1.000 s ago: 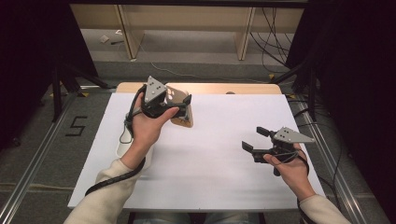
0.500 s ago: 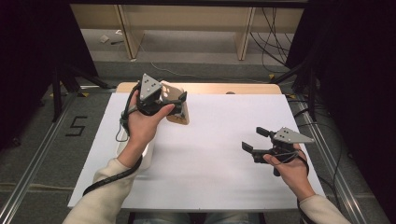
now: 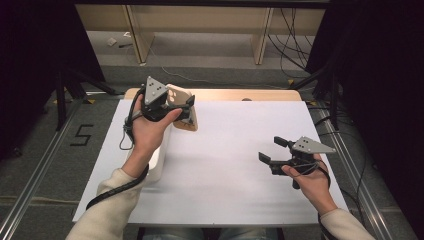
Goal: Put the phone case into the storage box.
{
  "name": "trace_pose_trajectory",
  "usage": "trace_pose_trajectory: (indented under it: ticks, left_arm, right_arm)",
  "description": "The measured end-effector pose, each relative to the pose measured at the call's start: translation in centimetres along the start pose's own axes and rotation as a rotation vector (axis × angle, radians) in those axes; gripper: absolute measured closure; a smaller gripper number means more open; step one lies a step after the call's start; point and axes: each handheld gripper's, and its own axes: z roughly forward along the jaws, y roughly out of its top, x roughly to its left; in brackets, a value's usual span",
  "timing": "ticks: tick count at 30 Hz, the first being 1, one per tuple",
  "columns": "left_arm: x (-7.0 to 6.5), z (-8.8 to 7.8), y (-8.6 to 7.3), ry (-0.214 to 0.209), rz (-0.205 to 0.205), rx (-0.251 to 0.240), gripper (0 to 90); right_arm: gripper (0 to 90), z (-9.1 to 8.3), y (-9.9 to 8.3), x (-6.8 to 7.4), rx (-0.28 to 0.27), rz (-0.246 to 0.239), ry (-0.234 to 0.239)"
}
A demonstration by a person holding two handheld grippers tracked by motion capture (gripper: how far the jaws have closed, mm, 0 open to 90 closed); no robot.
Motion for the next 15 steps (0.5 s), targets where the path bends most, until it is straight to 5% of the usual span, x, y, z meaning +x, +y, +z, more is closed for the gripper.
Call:
trace_pose_trajectory:
  ticks: [7,8,15]
  left_arm:
    - [0.7,-0.2,0.1,0.015,0.0,0.0,9.5]
    - [0.9,-0.2,0.2,0.022,0.033,-0.012,9.5]
    - [1.4,-0.5,0.3,0.031,0.007,-0.006,9.5]
  right_arm:
    - [15.9,0.0,0.0,0.0,0.004,0.001,0.001]
    - [15.8,0.0,0.0,0.0,0.004,0.002,0.001]
    - [15.8,0.0,0.0,0.0,0.005,0.002,0.003]
